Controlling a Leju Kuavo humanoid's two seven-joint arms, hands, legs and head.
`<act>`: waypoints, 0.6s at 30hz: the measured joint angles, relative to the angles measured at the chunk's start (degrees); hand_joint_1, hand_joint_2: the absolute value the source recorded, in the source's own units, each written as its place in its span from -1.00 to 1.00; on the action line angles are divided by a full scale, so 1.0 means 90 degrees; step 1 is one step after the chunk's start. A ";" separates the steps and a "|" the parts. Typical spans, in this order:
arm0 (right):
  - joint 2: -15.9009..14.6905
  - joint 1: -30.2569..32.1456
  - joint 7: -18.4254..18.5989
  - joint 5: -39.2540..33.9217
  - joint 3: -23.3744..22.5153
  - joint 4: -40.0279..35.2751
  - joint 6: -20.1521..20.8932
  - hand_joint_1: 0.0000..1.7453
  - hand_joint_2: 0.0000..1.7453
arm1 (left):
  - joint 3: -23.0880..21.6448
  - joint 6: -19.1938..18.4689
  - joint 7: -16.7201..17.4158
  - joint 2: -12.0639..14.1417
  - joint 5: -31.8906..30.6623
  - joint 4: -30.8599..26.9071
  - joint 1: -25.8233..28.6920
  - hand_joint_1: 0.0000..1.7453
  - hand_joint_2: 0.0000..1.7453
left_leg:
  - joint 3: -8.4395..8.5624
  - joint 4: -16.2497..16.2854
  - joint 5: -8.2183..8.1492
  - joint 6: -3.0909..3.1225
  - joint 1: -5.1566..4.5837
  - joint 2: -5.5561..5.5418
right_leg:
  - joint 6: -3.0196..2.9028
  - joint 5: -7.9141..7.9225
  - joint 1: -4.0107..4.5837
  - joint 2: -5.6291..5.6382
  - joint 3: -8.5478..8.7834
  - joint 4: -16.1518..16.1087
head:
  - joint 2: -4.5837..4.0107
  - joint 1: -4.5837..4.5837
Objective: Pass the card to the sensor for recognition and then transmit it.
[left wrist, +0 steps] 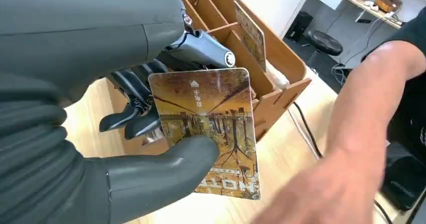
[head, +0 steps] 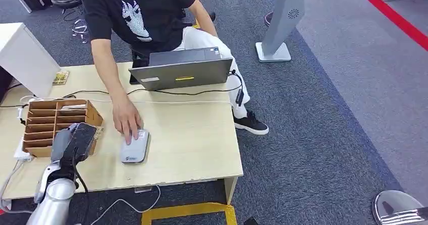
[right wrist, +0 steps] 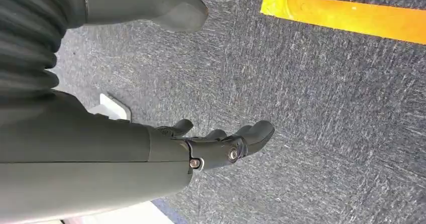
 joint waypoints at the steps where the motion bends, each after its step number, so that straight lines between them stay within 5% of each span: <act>1: 0.0000 0.0000 0.0000 0.0000 0.0000 0.0000 0.0000 -1.00 1.00 | 0.0000 0.0000 0.0000 -0.0005 0.0000 0.0000 0.0000 1.00 1.00 | 0.0000 0.0000 0.0000 0.0000 0.0000 0.0000 | 0.0000 0.0000 0.0000 0.0000 0.0000 0.0000 | 0.0000 0.0000; 8: 0.0000 0.0000 -0.0036 0.0073 -0.0015 0.0000 -0.0039 -1.00 1.00 | -0.0017 -0.0209 -0.0185 -0.0151 -0.0153 -0.0214 -0.0006 1.00 1.00 | -0.0001 0.0000 0.0000 0.0000 0.0000 0.0000 | 0.0000 0.0000 0.0000 0.0000 -0.0004 0.0000 | 0.0000 0.0000; 18: 0.0049 0.0007 -0.0056 0.0184 -0.0102 0.0000 -0.0121 -1.00 1.00 | -0.0825 -0.0624 -0.0161 -0.0510 -0.0355 -0.1212 0.0142 1.00 1.00 | -0.0003 0.0002 0.0000 0.0000 -0.0002 0.0000 | 0.0002 0.0001 -0.0002 0.0000 -0.0004 -0.0001 | 0.0000 -0.0002</act>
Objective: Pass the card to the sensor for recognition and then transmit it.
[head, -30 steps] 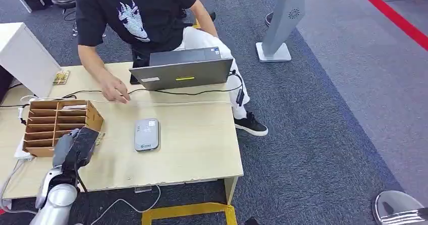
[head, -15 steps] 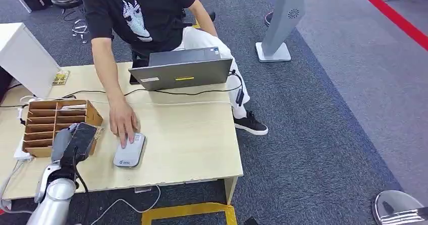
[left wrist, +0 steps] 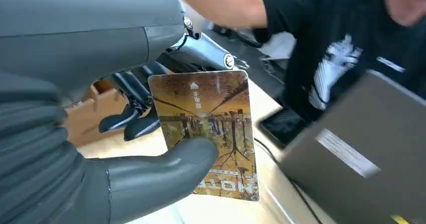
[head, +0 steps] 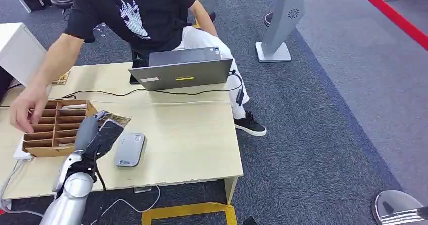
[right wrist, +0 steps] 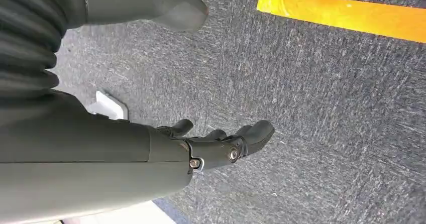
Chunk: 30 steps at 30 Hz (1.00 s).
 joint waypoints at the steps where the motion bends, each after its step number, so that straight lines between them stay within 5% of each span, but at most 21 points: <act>1: 0.0000 0.0000 0.0000 0.0005 -0.0003 0.0000 0.0000 -1.00 1.00 | -0.0071 -0.0010 0.0042 -0.0010 0.0000 -0.0049 0.0013 1.00 1.00 | 0.0000 0.0000 0.0000 0.0000 0.0000 0.0000 | 0.0000 0.0000 0.0000 0.0000 0.0000 0.0000 | 0.0000 0.0002; 20: 0.0002 -0.0001 0.0046 0.0141 -0.0015 0.0000 0.0041 -1.00 1.00 | -0.0244 0.0002 0.0493 0.0129 0.0114 0.0165 0.0101 1.00 1.00 | -0.0005 -0.0002 0.0000 -0.0001 0.0001 0.0000 | -0.0001 0.0000 0.0001 0.0000 0.0000 0.0000 | 0.0000 0.0002; 30: 0.0005 -0.0002 0.0066 0.0253 -0.0058 -0.0007 0.0090 -1.00 1.00 | -0.0158 0.0151 0.0559 0.0228 0.0054 0.0845 0.0128 1.00 1.00 | -0.0004 -0.0002 0.0001 -0.0001 0.0003 -0.0001 | -0.0001 -0.0001 0.0002 -0.0001 -0.0001 0.0001 | 0.0000 0.0002</act>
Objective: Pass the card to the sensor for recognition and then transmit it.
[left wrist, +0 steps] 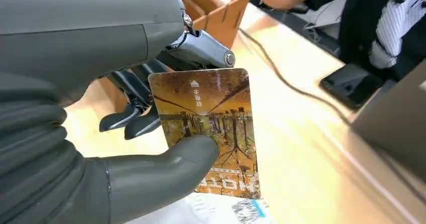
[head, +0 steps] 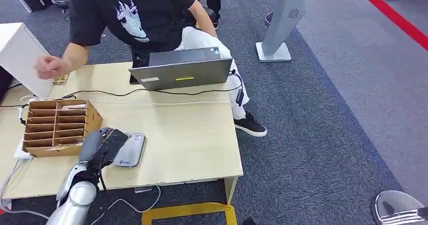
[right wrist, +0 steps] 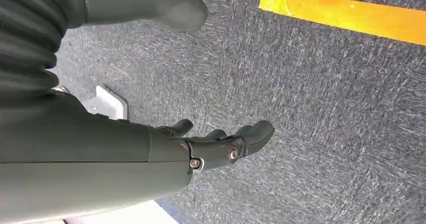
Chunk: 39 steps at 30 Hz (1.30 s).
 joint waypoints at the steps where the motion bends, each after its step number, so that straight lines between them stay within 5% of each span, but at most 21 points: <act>1: 0.0000 -0.0001 0.0015 0.0012 0.0000 0.0000 0.0005 -1.00 1.00 | 0.0007 0.0000 0.0000 0.0014 -0.0007 0.0036 0.0020 1.00 1.00 | 0.0000 0.0000 0.0000 0.0000 0.0000 0.0000 | 0.0000 0.0000 0.0000 0.0000 0.0000 0.0000 | 0.0000 0.0000; 25: 0.0061 -0.0001 -0.0002 0.0138 -0.0114 -0.0005 0.0003 -1.00 1.00 | 0.0301 0.0162 -0.0082 0.0012 -0.0170 0.0442 0.0208 1.00 1.00 | 0.0002 -0.0001 0.0000 0.0000 0.0000 -0.0001 | 0.0000 0.0000 0.0000 -0.0001 0.0002 0.0000 | 0.0000 0.0000; 30: 0.0061 0.0008 -0.0024 0.0158 -0.0189 -0.0002 -0.0046 -1.00 1.00 | 0.0444 0.0522 -0.0260 0.0049 -0.0097 -0.0151 0.0224 1.00 1.00 | 0.0000 0.0000 0.0003 0.0001 0.0000 -0.0001 | 0.0000 0.0001 0.0001 -0.0002 0.0000 0.0000 | 0.0000 0.0000; 39: 0.0058 0.0064 0.0104 0.0262 -0.0325 0.0000 -0.0172 -1.00 1.00 | 0.1144 0.1071 0.0529 0.0968 -0.0935 -0.1615 -0.1055 1.00 1.00 | -0.0006 -0.0001 0.0017 -0.0012 0.0014 -0.0001 | -0.0012 0.0010 0.0016 -0.0001 -0.0008 0.0005 | 0.0000 0.0000</act>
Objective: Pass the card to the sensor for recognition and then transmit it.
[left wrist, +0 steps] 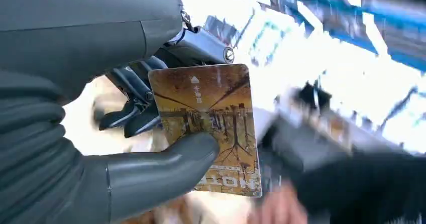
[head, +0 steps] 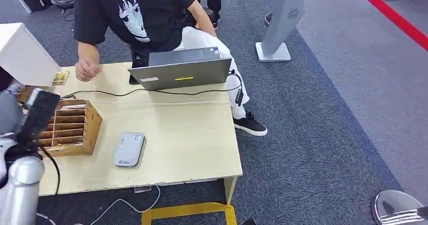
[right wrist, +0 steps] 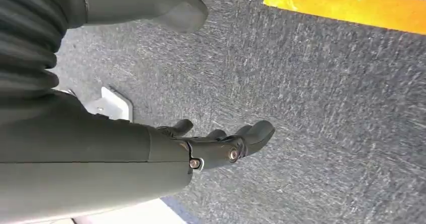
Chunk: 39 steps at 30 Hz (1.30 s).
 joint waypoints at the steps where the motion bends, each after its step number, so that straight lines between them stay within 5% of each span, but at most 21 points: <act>1: 0.0000 0.0004 0.0027 0.0007 -0.0010 0.0000 -0.0017 -1.00 1.00 | 0.0082 0.0019 0.0032 0.0074 -0.0036 -0.0066 -0.0114 1.00 1.00 | 0.0000 0.0000 0.0001 -0.0001 0.0000 0.0000 | 0.0000 0.0000 0.0000 0.0000 0.0000 0.0001 | 0.0000 -0.0002; 8: 0.0000 0.0009 0.0063 0.0017 -0.0095 0.0000 -0.0078 -1.00 1.00 | 0.0561 0.0435 0.0153 0.0309 -0.0304 -0.0123 -0.0396 1.00 1.00 | -0.0002 -0.0001 0.0002 -0.0004 -0.0001 0.0002 | 0.0000 0.0000 -0.0001 0.0002 -0.0003 0.0002 | 0.0000 0.0000; 15: 0.0000 0.0009 -0.0049 -0.0024 -0.0260 0.0000 -0.0177 -1.00 1.00 | 0.1048 0.0835 0.0100 0.0438 -0.0449 0.0563 -0.0621 1.00 1.00 | 0.0000 0.0000 0.0003 -0.0004 -0.0001 0.0002 | -0.0001 0.0001 -0.0001 0.0003 -0.0003 0.0002 | 0.0000 0.0000; 27: 0.0000 0.0006 -0.0048 0.0017 -0.0335 0.0000 -0.0236 -1.00 1.00 | 0.1192 0.1039 -0.0090 0.0418 -0.0420 0.0838 -0.0634 1.00 1.00 | -0.0001 0.0000 0.0003 -0.0004 -0.0002 0.0001 | -0.0001 0.0001 -0.0002 0.0001 -0.0003 0.0002 | 0.0000 0.0000; 28: 0.0000 0.0007 -0.0039 0.0058 -0.0377 -0.0002 -0.0265 -1.00 1.00 | 0.1243 0.1202 -0.0204 0.0333 -0.0298 0.0887 -0.0633 -1.00 1.00 | -0.0002 0.0000 0.0003 -0.0004 -0.0002 0.0005 | 0.0000 0.0003 -0.0002 0.0005 -0.0004 0.0002 | 0.0000 -0.0002; 34: 0.0000 0.0004 -0.0014 0.0138 -0.0418 -0.0002 -0.0275 -1.00 1.00 | 0.1277 0.1299 -0.0391 0.0163 -0.0158 0.0865 -0.0630 -1.00 1.00 | -0.0003 0.0000 0.0003 -0.0004 -0.0003 0.0001 | 0.0000 0.0003 -0.0002 0.0002 -0.0004 0.0001 | 0.0000 0.0000; 39: 0.0000 0.0004 -0.0014 0.0153 -0.0437 -0.0002 -0.0272 -1.00 1.00 | 0.1277 0.0939 -0.0364 0.0054 -0.0216 0.0702 -0.0629 -1.00 1.00 | -0.0002 0.0001 0.0003 -0.0004 -0.0002 0.0002 | 0.0000 0.0004 -0.0002 0.0003 -0.0006 0.0001 | 0.0000 -0.0002</act>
